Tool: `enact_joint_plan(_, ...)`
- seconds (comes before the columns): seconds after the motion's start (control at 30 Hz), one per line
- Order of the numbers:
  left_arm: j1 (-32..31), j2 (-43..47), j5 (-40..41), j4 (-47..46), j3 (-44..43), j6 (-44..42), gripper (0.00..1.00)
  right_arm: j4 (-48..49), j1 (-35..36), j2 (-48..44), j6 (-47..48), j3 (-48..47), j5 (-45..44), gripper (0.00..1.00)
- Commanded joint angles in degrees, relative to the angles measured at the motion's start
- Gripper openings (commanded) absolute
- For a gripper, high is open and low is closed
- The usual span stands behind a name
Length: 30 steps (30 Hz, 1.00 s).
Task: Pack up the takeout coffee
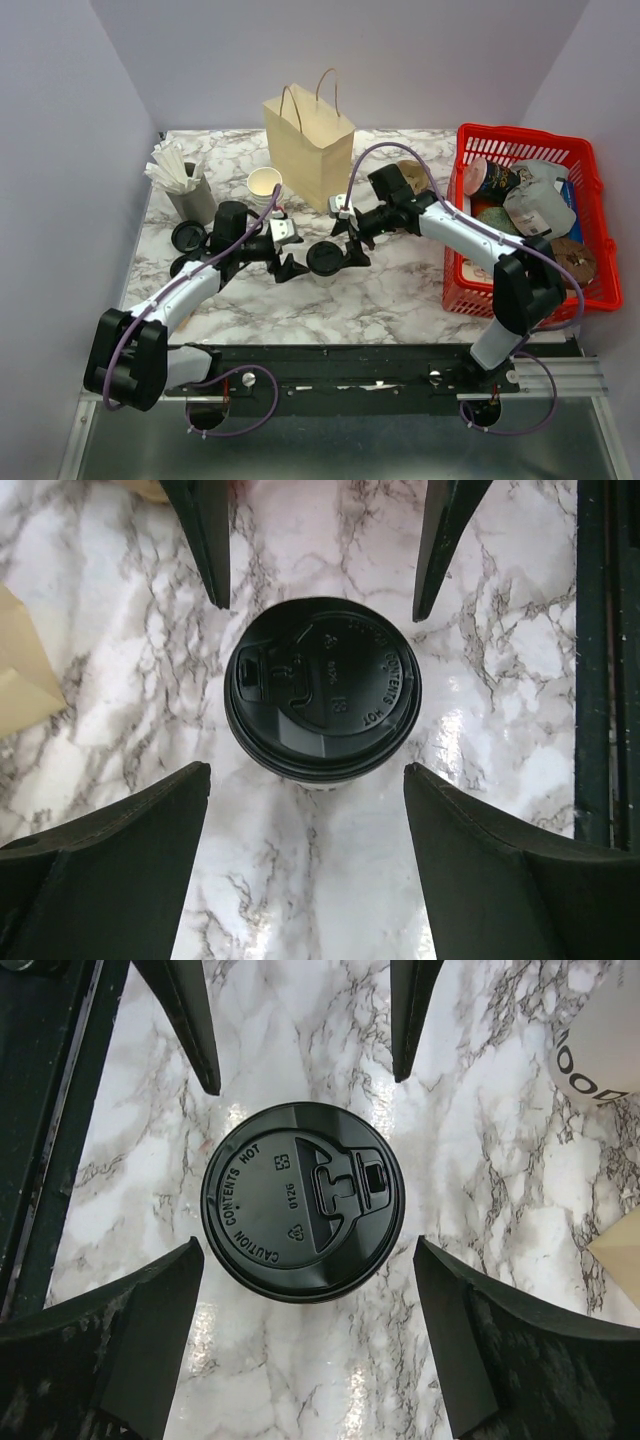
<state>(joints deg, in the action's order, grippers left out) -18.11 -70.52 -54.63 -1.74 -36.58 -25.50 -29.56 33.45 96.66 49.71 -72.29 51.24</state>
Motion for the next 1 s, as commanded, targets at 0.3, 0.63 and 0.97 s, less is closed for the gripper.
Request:
enact_joint_plan(0.3,-2.63,-5.33,-5.31,-7.23,-2.44,-3.33,0.84,2.32,0.39,0.89,0.56,0.40,4.48,0.93)
enact_joint_plan(0.63,-3.42,-7.52,-5.48,-7.32,-3.24,-2.72,0.82,-0.06,0.39,3.00,1.97,-0.66,5.18,0.90)
enact_joint_plan(0.97,-4.13,-9.10,-6.63,-5.82,-3.50,-3.51,0.80,0.47,0.39,4.50,2.14,-0.31,4.13,0.80)
